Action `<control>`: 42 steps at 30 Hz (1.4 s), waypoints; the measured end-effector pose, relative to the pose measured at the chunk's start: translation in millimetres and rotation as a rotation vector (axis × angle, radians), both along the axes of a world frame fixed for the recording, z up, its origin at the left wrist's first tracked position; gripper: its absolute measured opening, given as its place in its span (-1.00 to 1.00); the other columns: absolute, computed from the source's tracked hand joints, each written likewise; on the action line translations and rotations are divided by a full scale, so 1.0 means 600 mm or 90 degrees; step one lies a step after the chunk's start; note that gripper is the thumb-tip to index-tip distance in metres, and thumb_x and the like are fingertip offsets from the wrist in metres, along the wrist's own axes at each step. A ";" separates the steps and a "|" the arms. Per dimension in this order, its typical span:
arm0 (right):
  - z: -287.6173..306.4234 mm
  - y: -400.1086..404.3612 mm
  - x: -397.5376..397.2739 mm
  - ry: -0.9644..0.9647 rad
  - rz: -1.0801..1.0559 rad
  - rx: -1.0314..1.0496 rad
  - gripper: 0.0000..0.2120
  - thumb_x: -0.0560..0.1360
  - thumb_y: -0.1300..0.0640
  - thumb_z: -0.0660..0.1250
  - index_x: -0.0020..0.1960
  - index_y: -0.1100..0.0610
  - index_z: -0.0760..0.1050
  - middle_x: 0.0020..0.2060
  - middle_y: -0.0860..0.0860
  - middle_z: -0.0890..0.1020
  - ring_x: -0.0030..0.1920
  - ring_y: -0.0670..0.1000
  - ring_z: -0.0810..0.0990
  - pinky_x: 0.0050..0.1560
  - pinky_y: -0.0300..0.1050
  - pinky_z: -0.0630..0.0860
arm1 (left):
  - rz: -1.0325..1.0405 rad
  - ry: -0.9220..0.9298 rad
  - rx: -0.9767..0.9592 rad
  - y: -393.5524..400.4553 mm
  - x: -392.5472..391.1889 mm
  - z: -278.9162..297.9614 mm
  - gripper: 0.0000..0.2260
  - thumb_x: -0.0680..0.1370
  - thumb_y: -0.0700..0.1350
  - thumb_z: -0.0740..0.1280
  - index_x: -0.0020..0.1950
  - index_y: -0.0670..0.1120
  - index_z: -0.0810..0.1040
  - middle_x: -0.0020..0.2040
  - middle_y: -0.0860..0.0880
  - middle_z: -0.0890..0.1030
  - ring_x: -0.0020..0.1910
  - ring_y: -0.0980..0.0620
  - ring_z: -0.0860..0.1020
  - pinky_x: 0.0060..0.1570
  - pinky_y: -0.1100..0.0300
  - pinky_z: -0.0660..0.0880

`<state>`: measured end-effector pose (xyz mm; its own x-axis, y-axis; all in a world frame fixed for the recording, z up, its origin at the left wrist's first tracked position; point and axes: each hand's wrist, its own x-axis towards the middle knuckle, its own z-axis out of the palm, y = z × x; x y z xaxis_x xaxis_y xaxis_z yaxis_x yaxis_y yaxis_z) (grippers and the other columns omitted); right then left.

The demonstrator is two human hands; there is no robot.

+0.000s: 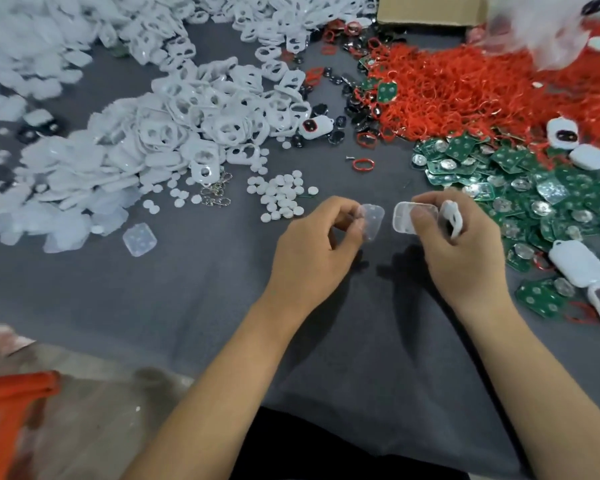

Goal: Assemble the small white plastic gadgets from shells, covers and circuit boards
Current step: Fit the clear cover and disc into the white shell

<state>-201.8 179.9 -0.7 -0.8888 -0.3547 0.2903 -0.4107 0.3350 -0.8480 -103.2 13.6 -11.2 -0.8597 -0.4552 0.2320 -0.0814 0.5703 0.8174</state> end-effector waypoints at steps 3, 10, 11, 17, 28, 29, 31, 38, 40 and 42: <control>-0.010 0.000 -0.005 0.001 -0.003 0.012 -0.95 0.60 0.10 0.38 0.02 -0.03 0.60 -0.15 -0.17 0.67 -0.17 -0.07 0.59 -0.21 -0.32 0.42 | 0.001 -0.019 -0.017 0.001 0.003 0.009 -0.89 0.64 0.07 0.35 0.15 0.13 0.57 -0.01 0.20 0.69 -0.21 0.19 0.60 -0.13 0.07 0.60; -0.007 -0.010 0.004 0.004 -0.003 0.029 -0.90 0.55 -0.01 0.37 0.06 -0.10 0.59 -0.08 -0.32 0.66 -0.12 -0.18 0.61 -0.18 -0.44 0.41 | 0.004 -0.056 -0.042 -0.001 0.006 0.017 -0.87 0.66 0.10 0.33 0.15 0.11 0.59 -0.04 0.19 0.69 -0.20 0.24 0.58 -0.12 0.17 0.56; -0.006 -0.011 0.005 0.008 0.000 0.031 -0.93 0.57 0.04 0.41 0.05 -0.09 0.60 -0.08 -0.31 0.66 -0.11 -0.24 0.61 -0.18 -0.48 0.40 | 0.007 -0.058 -0.045 -0.001 0.005 0.017 -0.86 0.66 0.11 0.33 0.14 0.11 0.60 -0.05 0.19 0.69 -0.18 0.24 0.59 -0.11 0.16 0.57; 0.001 -0.013 0.011 0.012 0.010 0.060 -0.91 0.56 0.16 0.43 0.03 0.01 0.64 -0.13 -0.20 0.66 -0.11 -0.37 0.57 -0.15 -0.56 0.35 | 0.008 -0.057 -0.070 0.002 0.006 0.016 -0.83 0.64 0.16 0.30 0.08 0.11 0.60 -0.07 0.21 0.68 -0.11 0.25 0.61 -0.08 0.11 0.59; -0.005 -0.014 0.008 -0.012 0.018 0.021 -0.91 0.57 0.15 0.43 0.02 -0.03 0.62 -0.15 -0.17 0.69 -0.13 -0.20 0.62 -0.19 -0.46 0.42 | -0.001 -0.035 -0.081 0.000 0.002 0.004 -0.94 0.65 0.06 0.37 0.04 0.12 0.62 -0.06 0.20 0.64 -0.05 0.20 0.61 -0.07 0.11 0.57; -0.006 -0.014 0.008 -0.014 0.019 0.013 -0.90 0.57 0.16 0.43 0.00 -0.04 0.62 -0.16 -0.16 0.68 -0.14 -0.18 0.62 -0.19 -0.44 0.42 | 0.000 -0.033 -0.082 0.000 0.001 0.003 -0.95 0.64 0.06 0.38 0.03 0.12 0.62 -0.06 0.19 0.63 -0.06 0.18 0.61 -0.07 0.10 0.57; -0.007 -0.014 0.008 -0.015 0.026 -0.004 -0.87 0.58 0.19 0.42 -0.01 -0.04 0.62 -0.17 -0.15 0.68 -0.14 -0.14 0.63 -0.19 -0.41 0.43 | 0.002 -0.037 -0.080 0.000 0.001 0.003 -0.95 0.64 0.07 0.37 0.04 0.14 0.62 -0.07 0.20 0.63 -0.08 0.17 0.60 -0.08 0.06 0.57; -0.005 -0.015 0.009 -0.053 0.025 -0.031 -0.85 0.59 0.23 0.40 0.02 0.00 0.67 -0.14 -0.13 0.71 -0.12 -0.09 0.66 -0.12 -0.26 0.52 | 0.020 -0.067 -0.093 0.000 0.003 0.006 -0.95 0.61 0.11 0.36 0.06 0.21 0.58 -0.06 0.37 0.63 -0.11 0.30 0.60 -0.10 0.14 0.59; -0.007 -0.014 0.010 -0.061 0.018 -0.030 -0.85 0.59 0.21 0.41 0.03 -0.03 0.67 -0.15 -0.17 0.71 -0.12 -0.12 0.66 -0.15 -0.33 0.50 | 0.024 -0.075 -0.106 0.002 0.002 0.005 -0.94 0.61 0.04 0.38 0.04 0.22 0.57 -0.05 0.38 0.62 -0.11 0.29 0.60 -0.12 0.16 0.57; -0.008 -0.012 0.010 -0.071 0.014 -0.026 -0.86 0.58 0.17 0.42 0.03 -0.06 0.65 -0.15 -0.20 0.69 -0.13 -0.15 0.65 -0.16 -0.37 0.48 | 0.024 -0.075 -0.093 0.002 0.002 0.004 -0.92 0.60 0.03 0.40 0.05 0.23 0.58 -0.04 0.40 0.62 -0.09 0.31 0.60 -0.14 0.23 0.53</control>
